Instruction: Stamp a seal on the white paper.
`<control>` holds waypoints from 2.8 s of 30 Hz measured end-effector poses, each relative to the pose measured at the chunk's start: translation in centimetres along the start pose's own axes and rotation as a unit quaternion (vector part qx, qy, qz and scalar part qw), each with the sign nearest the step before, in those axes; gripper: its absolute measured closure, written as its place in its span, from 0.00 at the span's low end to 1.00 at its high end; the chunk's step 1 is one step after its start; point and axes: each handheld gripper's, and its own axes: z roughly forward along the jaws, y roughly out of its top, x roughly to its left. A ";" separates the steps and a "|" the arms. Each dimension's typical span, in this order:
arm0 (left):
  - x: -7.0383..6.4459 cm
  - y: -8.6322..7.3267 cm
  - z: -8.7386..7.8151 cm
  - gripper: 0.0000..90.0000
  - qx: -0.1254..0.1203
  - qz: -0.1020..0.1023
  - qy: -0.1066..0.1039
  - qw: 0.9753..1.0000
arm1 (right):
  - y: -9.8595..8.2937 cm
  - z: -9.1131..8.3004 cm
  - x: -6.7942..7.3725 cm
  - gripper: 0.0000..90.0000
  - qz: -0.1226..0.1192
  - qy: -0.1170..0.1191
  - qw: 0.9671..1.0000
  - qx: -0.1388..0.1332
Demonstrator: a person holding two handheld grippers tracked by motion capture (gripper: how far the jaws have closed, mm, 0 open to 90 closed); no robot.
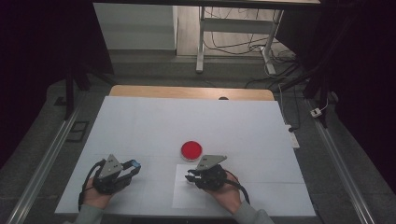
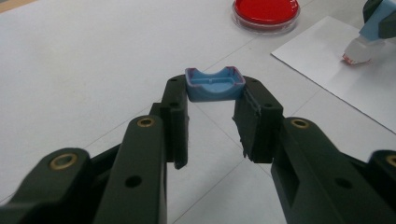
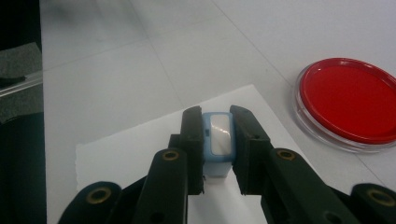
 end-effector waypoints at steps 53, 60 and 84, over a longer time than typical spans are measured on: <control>-0.1 0.0 0.0 0.73 0.000 0.002 0.002 1.000 | 0.0 0.7 0.6 0.84 -0.022 -0.017 0.999 0.032; -0.1 0.0 0.0 0.73 0.000 0.002 0.001 1.000 | -0.1 0.7 0.6 0.84 -0.020 -0.017 0.999 0.026; -0.1 0.1 -0.1 0.73 -0.003 0.002 0.003 1.000 | -0.3 0.7 0.7 0.84 -0.022 -0.019 0.999 0.021</control>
